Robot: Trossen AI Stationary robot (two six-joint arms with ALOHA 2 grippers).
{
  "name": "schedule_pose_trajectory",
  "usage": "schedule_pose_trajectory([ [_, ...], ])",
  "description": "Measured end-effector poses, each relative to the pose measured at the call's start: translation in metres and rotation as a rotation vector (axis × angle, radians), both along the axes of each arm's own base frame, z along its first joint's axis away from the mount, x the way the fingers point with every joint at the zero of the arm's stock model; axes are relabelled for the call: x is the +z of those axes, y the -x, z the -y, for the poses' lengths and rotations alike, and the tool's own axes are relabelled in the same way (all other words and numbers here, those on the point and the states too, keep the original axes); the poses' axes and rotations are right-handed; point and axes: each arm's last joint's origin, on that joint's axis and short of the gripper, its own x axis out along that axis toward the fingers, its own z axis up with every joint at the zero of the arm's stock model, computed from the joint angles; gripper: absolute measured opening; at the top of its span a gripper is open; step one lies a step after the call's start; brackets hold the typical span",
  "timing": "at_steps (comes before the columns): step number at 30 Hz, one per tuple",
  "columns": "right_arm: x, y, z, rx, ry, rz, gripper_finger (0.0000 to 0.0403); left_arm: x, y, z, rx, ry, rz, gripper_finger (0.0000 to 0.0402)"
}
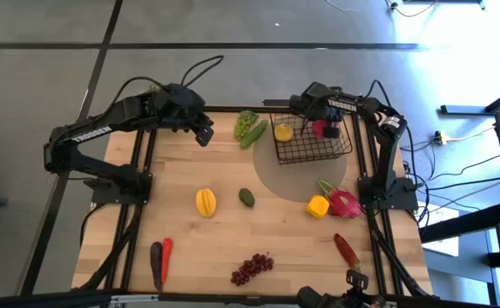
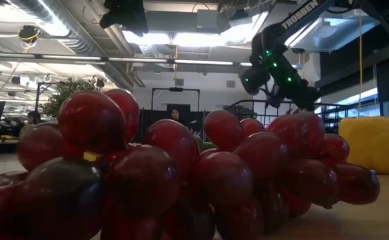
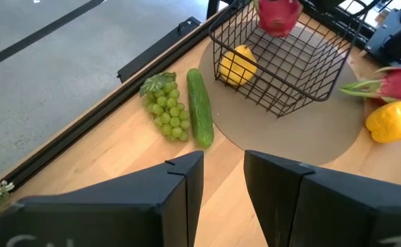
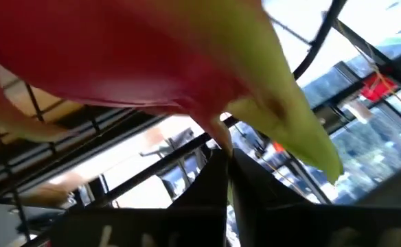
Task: Build produce basket
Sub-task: Put the left dragon fruit into the wire basket
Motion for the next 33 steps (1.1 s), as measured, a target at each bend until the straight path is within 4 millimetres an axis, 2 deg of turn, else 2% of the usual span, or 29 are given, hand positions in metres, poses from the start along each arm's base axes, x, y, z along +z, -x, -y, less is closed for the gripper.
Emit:
schedule_pose_trajectory([
  [9, -0.02, 0.009, -0.006, -0.001, 0.043, -0.059, 0.0016, 0.0, 0.0, 0.0, 0.0, 0.0, 0.0, 0.0095],
  [24, -0.018, 0.006, -0.005, 0.006, 0.052, -0.051, 0.0087, 0.0, 0.0, 0.0, 0.0, 0.0, 0.001, 0.0095],
  [33, -0.011, 0.002, -0.017, 0.046, 0.039, -0.072, 0.0089, 0.0, 0.0, 0.0, 0.0, 0.001, 0.001, 0.0095],
])
